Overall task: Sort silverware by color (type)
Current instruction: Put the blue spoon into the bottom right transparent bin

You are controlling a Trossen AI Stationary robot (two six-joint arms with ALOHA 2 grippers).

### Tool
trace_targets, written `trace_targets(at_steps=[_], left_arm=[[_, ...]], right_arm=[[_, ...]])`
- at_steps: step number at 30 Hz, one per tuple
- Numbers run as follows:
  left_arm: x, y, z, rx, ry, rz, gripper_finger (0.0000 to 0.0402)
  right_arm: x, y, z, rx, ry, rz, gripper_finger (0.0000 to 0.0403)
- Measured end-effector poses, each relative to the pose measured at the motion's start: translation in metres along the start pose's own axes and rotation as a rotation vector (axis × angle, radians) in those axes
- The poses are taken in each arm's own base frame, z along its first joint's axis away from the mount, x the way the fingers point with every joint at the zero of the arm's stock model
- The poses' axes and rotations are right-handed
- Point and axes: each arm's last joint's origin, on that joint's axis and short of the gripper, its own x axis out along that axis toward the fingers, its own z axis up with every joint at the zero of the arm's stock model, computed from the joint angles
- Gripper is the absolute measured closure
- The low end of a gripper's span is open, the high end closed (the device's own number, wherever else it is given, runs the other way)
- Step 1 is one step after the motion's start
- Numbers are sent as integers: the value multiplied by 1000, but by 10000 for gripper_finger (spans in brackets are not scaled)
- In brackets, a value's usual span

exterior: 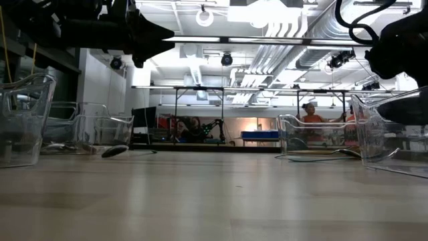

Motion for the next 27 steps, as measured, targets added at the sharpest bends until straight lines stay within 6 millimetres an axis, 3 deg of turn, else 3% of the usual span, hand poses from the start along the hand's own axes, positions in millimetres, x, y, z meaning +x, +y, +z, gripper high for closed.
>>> trace_targets(at_steps=[27], left_arm=[[0, 0, 0, 0, 0, 0, 229]], right_arm=[[7, -8, 1, 72, -34, -31, 398]])
